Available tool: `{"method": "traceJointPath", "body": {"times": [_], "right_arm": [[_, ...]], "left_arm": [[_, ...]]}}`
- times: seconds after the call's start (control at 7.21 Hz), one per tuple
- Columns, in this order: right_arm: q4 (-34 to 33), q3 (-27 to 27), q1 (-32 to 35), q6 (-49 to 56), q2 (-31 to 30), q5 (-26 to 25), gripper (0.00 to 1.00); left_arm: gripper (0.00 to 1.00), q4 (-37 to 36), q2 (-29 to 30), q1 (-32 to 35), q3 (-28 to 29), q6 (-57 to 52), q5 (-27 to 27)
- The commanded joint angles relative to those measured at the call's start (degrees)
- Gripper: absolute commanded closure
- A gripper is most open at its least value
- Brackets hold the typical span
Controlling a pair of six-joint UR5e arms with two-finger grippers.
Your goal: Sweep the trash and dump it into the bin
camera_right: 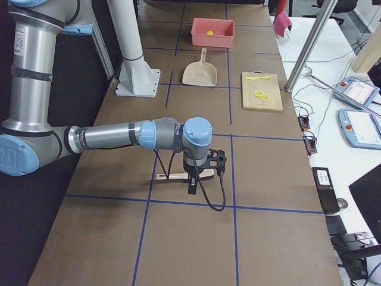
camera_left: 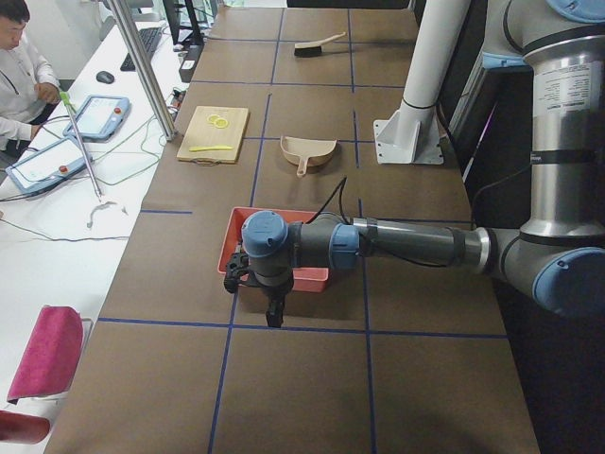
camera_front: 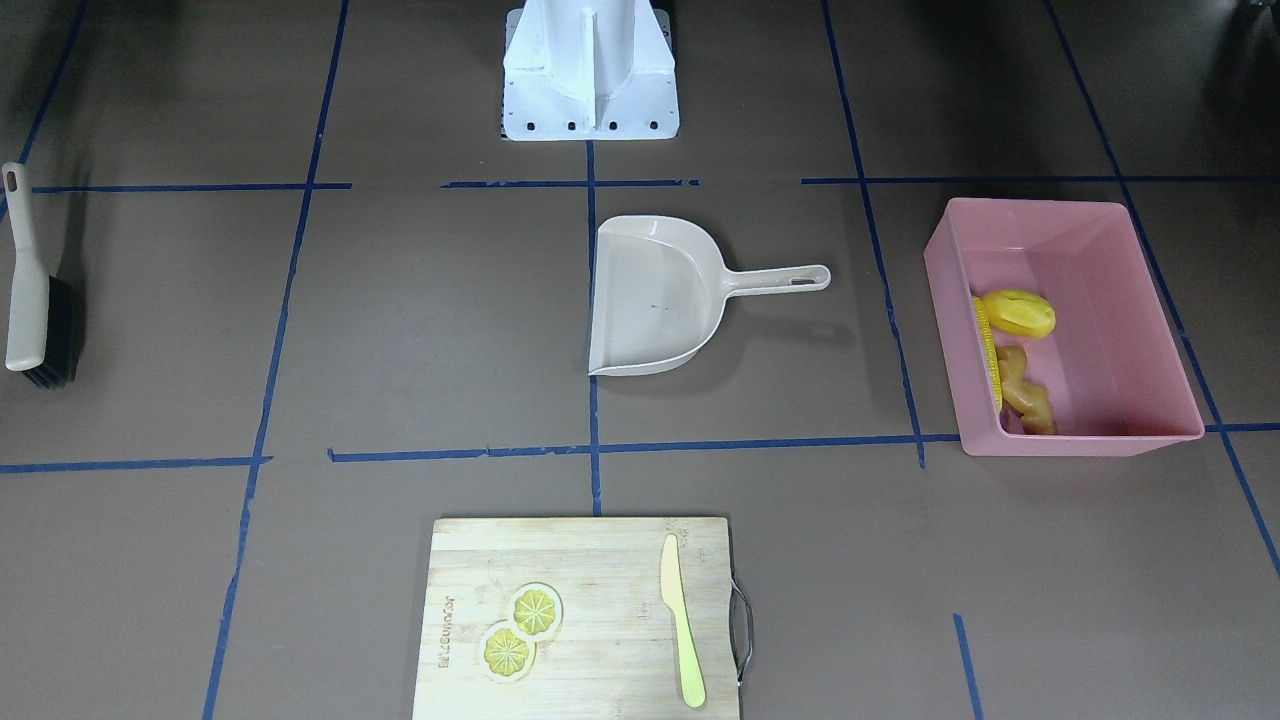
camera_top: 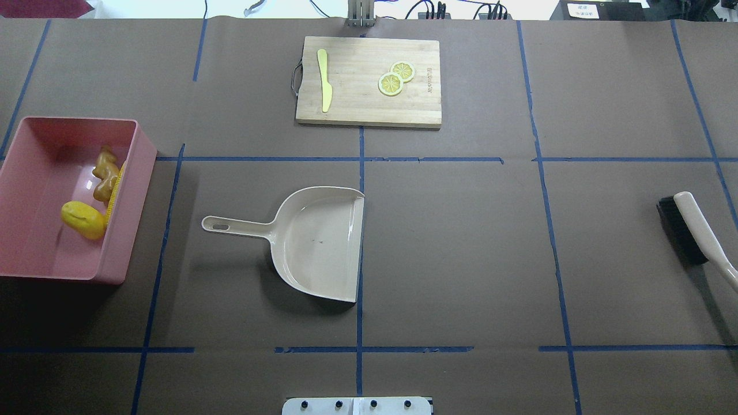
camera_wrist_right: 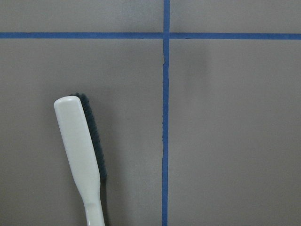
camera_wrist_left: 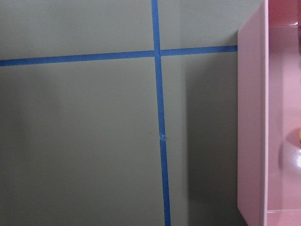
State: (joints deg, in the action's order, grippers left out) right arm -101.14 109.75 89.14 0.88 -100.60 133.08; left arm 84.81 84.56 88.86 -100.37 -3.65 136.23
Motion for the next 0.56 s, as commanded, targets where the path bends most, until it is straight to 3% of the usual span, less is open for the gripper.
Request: {"method": "traceJointPath", "body": {"times": [0.0,0.42], "right_arm": [[0.1,-0.1,-0.9,0.1,0.2,-0.1,0.00],[3.5,-1.3,-1.7,0.0,0.2,-0.1,0.00]], "left_arm": [[0.00,0.0,0.3,-0.1,-0.2,-0.1,0.0],[0.00,0.1,0.4,-0.1,-0.7,0.0,0.0]]}}
